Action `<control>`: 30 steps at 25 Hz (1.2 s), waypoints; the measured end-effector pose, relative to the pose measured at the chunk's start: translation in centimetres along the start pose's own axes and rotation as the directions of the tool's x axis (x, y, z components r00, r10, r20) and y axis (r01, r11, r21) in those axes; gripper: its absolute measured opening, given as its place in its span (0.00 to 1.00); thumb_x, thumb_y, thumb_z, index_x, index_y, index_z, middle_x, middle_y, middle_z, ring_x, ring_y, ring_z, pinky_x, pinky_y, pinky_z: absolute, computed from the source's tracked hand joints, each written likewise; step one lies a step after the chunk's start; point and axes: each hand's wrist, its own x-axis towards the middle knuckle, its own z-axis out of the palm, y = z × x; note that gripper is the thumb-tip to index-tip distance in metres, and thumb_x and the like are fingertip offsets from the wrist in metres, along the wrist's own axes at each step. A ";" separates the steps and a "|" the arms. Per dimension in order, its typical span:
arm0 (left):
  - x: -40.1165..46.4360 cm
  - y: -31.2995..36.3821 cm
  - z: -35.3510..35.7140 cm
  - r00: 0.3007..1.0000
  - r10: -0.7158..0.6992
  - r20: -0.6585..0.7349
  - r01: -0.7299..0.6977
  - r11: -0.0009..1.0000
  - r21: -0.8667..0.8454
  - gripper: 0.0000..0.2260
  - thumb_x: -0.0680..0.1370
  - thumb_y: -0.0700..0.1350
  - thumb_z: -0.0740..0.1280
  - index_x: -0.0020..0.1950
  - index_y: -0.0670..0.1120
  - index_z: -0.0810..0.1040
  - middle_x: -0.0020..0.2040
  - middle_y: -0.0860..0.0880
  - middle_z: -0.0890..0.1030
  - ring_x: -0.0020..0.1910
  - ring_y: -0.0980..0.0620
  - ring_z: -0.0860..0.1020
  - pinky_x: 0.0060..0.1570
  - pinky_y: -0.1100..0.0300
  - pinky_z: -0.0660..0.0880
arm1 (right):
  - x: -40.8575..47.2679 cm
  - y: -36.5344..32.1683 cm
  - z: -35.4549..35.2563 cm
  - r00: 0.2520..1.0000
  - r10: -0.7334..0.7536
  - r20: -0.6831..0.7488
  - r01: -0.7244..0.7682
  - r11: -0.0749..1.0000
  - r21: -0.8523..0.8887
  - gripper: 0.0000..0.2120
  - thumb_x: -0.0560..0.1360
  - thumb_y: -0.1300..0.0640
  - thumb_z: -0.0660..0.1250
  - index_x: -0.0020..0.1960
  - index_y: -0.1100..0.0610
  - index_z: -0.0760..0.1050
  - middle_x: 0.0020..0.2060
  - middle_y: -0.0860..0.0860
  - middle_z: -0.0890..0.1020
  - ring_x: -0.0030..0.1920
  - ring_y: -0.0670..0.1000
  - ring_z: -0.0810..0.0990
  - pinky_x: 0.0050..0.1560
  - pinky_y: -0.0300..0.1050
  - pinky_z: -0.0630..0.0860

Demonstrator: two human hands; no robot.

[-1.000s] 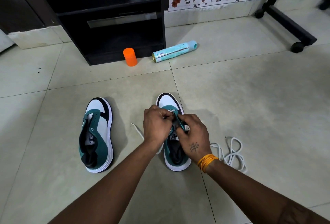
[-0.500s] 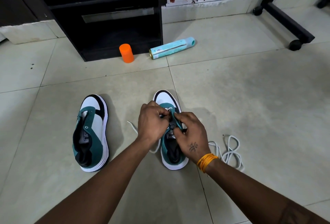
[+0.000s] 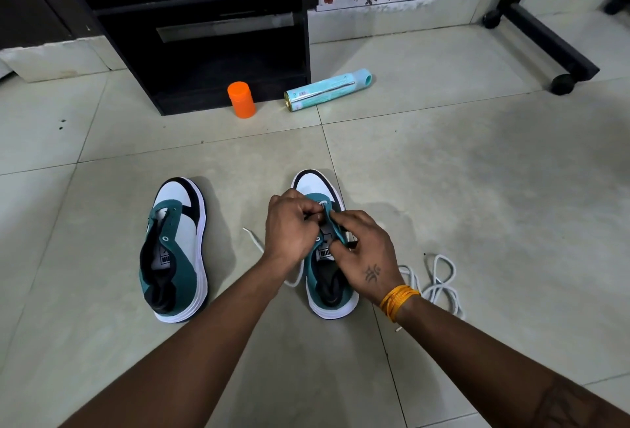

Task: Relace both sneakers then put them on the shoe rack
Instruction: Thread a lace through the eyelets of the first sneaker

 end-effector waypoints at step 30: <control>-7.5 -0.2 -1.4 0.972 0.050 -0.229 -0.033 0.997 0.076 0.08 0.78 0.48 0.75 0.44 0.50 0.76 0.41 0.56 0.78 0.41 0.53 0.76 0.40 0.51 0.75 | 4.7 1.5 -3.6 0.992 -0.057 0.115 0.085 0.963 -0.257 0.07 0.79 0.53 0.63 0.57 0.48 0.74 0.38 0.49 0.82 0.38 0.55 0.80 0.41 0.52 0.77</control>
